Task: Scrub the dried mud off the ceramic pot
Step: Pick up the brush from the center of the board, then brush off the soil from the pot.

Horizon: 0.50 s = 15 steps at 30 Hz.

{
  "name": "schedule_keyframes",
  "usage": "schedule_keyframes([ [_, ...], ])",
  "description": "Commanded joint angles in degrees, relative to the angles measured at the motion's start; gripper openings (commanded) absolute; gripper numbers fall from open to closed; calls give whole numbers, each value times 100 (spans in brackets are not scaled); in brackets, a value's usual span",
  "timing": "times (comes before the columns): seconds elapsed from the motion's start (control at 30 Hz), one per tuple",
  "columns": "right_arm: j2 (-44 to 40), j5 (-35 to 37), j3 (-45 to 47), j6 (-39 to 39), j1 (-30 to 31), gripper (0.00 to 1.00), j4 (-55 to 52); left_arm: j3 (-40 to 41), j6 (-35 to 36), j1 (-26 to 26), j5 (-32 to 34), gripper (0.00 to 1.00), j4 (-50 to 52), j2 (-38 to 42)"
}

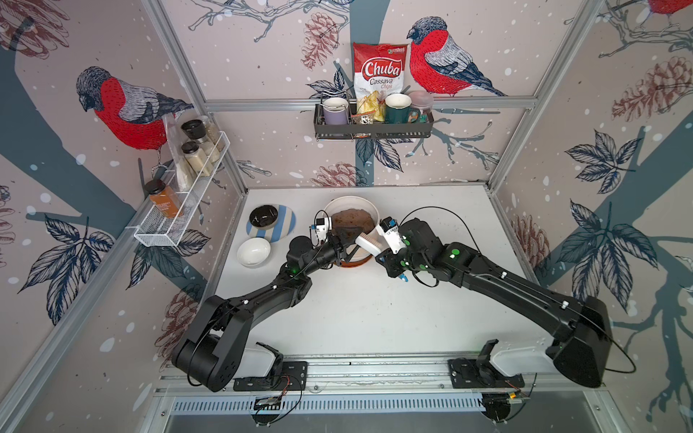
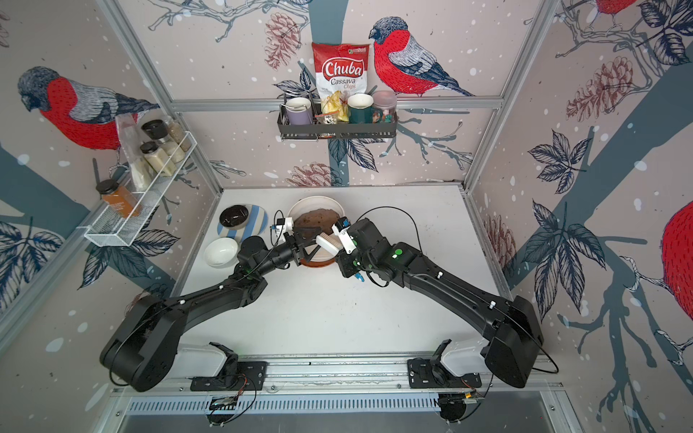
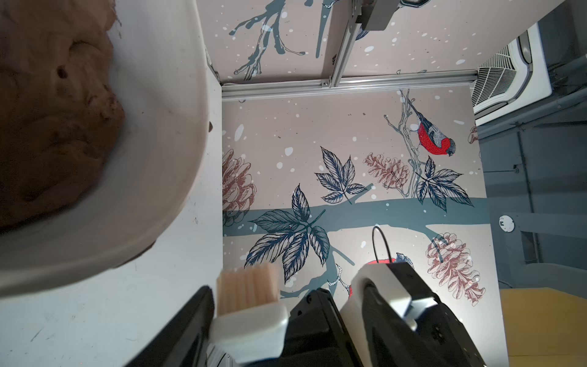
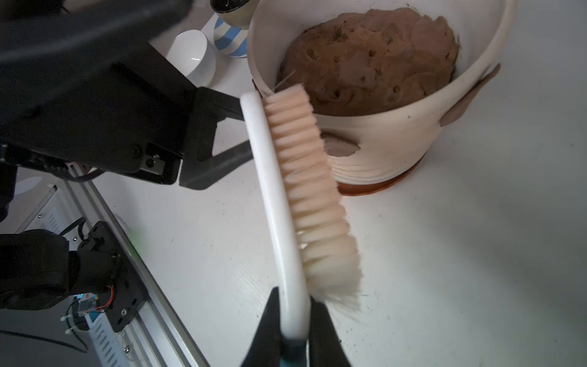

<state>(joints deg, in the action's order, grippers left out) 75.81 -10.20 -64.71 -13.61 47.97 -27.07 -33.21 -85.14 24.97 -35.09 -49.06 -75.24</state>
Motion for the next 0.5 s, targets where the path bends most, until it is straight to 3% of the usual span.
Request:
schedule_keyframes([
  [0.0, -155, -588, 98, 151, -184, 0, -412, -414, 1026, -53, -231, 79, 1442, 409],
  [0.13, -177, -659, 177, 288, -476, 0, -754, -1725, 3621, -54, 470, 87, 5509, 941],
  [0.23, -177, -658, 242, 360, -527, 0, -817, -2703, 5145, -52, 1378, 91, 7510, 944],
  [0.33, -48, -794, 217, 397, -517, 0, -811, -3271, 6137, -49, 2277, 92, 8458, 796],
  [0.47, 222, -1045, 177, 188, -501, 0, -486, -3685, 6993, -53, 3608, 94, 8949, 513],
])
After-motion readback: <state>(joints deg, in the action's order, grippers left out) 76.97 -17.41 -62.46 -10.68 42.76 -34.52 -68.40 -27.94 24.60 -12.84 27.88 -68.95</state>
